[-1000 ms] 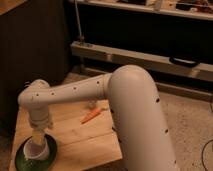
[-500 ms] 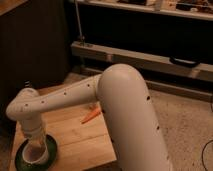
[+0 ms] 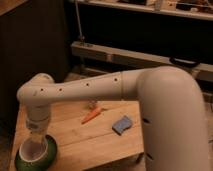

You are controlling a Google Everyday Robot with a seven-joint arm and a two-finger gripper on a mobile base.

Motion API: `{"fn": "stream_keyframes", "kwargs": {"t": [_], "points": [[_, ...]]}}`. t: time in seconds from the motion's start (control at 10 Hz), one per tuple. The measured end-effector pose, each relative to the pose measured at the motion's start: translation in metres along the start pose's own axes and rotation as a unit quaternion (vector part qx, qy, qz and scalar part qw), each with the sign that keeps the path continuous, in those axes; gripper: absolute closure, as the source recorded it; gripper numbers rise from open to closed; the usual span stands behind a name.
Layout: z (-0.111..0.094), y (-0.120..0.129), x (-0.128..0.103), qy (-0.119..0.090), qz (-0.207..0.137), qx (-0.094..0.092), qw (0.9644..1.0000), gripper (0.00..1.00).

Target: Pick up the ceramic cup

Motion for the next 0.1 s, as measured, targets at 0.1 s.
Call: {"fn": "stream_keyframes", "kwargs": {"t": [0.1], "points": [[-0.0283, -0.0017, 0.0023, -0.024, 0.004, -0.011, 0.9997, 1.00]]}}
